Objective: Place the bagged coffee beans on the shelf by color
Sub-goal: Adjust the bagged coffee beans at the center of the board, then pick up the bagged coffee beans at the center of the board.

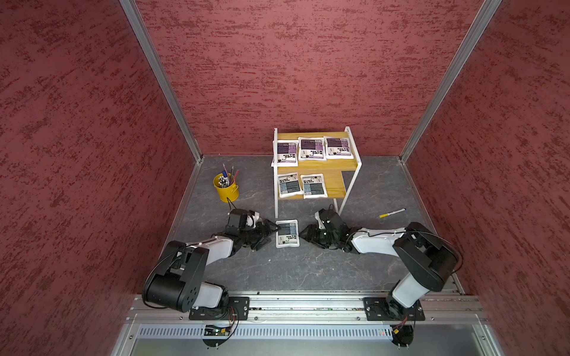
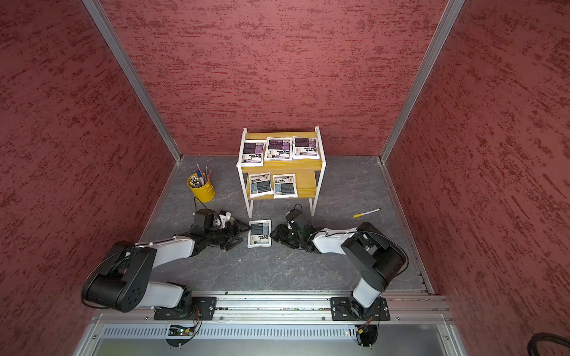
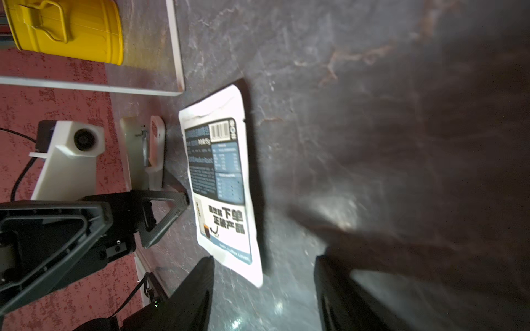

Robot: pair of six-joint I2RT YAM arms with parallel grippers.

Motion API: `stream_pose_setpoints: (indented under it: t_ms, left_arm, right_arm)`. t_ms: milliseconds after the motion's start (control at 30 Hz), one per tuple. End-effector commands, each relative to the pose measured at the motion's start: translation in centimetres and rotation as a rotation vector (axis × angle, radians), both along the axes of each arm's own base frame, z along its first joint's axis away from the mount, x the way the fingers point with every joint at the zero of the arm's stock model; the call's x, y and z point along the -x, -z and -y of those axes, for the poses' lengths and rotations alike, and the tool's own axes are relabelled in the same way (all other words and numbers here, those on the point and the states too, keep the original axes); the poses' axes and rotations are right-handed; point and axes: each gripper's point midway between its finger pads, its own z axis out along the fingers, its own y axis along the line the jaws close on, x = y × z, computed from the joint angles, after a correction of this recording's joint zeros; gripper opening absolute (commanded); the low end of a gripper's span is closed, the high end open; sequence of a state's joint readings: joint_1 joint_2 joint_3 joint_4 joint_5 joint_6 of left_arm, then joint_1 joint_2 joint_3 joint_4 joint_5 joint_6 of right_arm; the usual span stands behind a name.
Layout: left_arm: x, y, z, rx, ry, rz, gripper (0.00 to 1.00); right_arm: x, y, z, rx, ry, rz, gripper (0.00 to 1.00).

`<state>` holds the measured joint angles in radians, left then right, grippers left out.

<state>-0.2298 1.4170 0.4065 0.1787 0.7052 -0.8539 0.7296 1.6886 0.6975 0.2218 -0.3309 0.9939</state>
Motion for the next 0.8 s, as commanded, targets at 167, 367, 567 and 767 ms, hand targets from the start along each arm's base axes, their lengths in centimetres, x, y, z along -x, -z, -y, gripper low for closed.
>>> stream_pose_setpoints:
  t_ms: [167, 367, 567, 767]
  left_arm:
    - [-0.1, 1.5, 0.2, -0.045, 0.015, -0.024, 0.88]
    - [0.0, 2.0, 1.6, -0.031, 0.046, -0.023, 0.86]
    - [0.5, 2.3, 2.2, -0.014, 0.061, -0.018, 0.78]
    - [1.1, 2.3, 2.1, -0.008, 0.063, -0.018, 0.75]
  right_arm:
    - [1.3, 2.7, -1.2, -0.039, -0.054, -0.072, 0.59]
    - [3.0, 2.9, -3.0, -0.104, -0.105, -0.095, 0.59]
    - [3.7, 3.7, -3.6, -0.138, -0.108, -0.126, 0.58]
    - [4.0, 3.9, -3.6, -0.146, -0.105, -0.135, 0.55]
